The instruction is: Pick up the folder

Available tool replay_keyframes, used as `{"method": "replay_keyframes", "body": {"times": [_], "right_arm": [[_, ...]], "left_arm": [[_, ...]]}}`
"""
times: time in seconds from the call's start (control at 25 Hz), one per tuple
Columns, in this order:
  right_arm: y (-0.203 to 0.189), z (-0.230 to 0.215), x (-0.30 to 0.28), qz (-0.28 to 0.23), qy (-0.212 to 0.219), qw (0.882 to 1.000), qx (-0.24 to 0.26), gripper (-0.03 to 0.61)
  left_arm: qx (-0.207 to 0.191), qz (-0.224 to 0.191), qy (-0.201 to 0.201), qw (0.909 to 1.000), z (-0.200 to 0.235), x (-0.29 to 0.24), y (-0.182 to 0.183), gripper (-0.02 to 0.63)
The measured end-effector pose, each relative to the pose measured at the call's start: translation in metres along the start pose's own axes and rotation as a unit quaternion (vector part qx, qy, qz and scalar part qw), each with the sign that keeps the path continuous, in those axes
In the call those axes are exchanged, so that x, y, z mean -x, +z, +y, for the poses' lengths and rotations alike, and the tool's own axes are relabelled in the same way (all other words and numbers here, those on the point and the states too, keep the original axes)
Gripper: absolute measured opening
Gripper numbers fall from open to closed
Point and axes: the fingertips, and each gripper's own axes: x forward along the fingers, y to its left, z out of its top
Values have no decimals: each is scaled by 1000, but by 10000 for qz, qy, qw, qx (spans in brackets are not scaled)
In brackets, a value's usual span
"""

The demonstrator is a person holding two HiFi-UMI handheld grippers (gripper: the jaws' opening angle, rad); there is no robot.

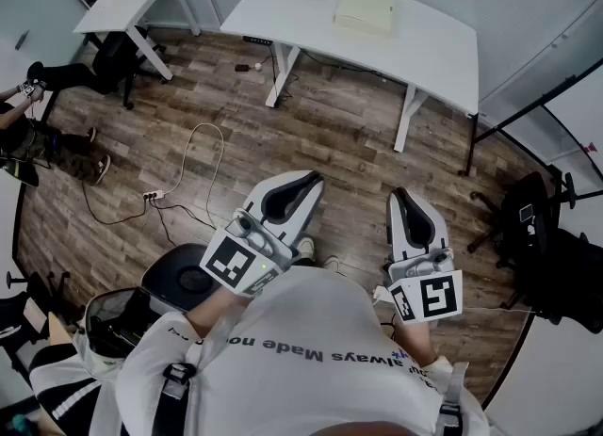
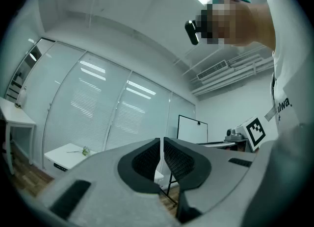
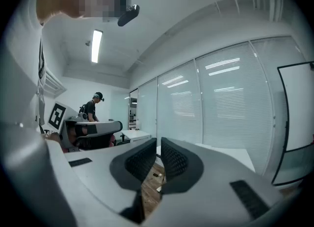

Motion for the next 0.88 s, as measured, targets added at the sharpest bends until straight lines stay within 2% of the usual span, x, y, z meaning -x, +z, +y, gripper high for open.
{"method": "replay_keyframes", "body": {"times": [0.44,0.88], "right_arm": [[-4,8,-21,-13,-135,9999,-34,32],[-7,-18,-50,-47,-82,9999,-83,32]], "left_arm": [[47,40,-55,10000,25,6,0,29],[71,107,-36,9999,47,-24,-9,28]]}}
